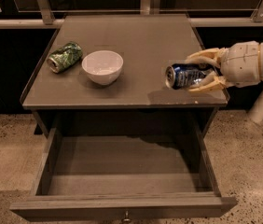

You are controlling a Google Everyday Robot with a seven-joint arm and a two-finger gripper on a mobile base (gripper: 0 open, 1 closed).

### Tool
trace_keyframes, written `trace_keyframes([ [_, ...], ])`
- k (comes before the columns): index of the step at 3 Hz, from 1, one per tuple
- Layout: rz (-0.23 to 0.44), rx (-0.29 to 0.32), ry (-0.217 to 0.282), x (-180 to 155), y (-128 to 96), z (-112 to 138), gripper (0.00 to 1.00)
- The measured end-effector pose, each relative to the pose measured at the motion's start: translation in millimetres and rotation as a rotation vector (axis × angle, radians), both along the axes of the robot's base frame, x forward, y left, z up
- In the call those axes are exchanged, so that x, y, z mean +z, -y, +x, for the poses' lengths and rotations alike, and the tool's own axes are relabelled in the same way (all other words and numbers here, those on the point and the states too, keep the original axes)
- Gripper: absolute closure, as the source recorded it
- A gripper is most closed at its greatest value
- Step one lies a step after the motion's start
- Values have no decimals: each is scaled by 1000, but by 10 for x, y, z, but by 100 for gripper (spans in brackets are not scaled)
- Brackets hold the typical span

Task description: Pick pepsi can from top drawer and place on counter

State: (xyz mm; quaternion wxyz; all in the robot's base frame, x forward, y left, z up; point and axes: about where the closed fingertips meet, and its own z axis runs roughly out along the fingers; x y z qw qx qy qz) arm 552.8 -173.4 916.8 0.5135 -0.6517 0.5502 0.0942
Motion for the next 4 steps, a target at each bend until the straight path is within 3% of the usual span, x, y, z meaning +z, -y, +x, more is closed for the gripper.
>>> trace_keyframes([
  [2, 39, -149, -27, -283, 156, 706, 100],
  [3, 41, -155, -29, -295, 150, 739, 83],
  [4, 41, -155, -29, -295, 149, 739, 60],
])
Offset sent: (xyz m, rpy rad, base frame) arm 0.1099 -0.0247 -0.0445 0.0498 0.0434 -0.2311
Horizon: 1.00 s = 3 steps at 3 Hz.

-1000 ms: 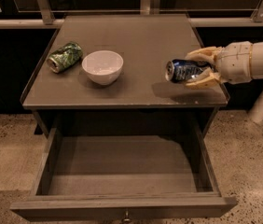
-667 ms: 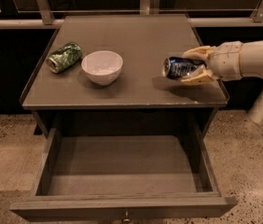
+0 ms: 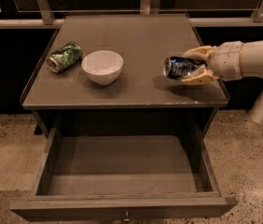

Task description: Pick pepsi can from top drawer and place on counter

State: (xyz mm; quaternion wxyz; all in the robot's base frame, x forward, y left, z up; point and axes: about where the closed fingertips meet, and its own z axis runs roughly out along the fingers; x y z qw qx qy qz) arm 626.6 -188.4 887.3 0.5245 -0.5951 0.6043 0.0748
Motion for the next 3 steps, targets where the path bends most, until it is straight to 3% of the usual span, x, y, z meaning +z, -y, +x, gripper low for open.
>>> trace_keyframes([
  [2, 0, 0, 0, 0, -1, 0, 13],
  [3, 0, 0, 0, 0, -1, 0, 0],
])
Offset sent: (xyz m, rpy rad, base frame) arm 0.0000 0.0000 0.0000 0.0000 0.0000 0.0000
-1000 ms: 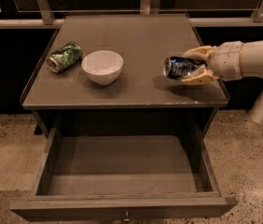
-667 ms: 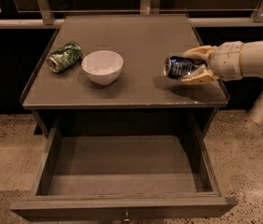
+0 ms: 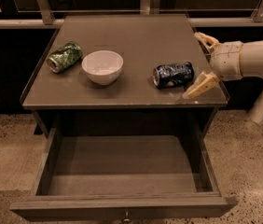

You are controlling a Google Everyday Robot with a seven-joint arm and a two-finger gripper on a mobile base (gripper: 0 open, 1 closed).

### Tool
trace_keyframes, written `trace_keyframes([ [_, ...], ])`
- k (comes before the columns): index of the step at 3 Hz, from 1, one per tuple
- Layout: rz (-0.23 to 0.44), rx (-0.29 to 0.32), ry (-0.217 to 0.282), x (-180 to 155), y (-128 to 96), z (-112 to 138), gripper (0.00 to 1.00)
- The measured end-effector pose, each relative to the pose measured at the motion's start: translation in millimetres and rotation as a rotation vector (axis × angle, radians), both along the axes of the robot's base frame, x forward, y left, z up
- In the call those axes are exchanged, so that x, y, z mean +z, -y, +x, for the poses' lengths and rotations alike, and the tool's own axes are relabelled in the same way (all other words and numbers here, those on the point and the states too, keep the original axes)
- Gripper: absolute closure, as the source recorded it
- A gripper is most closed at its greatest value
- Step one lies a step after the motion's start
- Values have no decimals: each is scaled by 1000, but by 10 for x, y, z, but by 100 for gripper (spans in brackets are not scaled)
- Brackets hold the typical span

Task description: Pick pepsi can from top drawer and place on counter

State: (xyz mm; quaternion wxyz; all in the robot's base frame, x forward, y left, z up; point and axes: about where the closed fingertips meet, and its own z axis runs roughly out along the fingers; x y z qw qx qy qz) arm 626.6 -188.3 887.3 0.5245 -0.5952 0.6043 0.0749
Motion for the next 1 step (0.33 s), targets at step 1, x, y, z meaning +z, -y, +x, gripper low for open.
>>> trace_keyframes([
  [1, 0, 0, 0, 0, 0, 0, 0],
])
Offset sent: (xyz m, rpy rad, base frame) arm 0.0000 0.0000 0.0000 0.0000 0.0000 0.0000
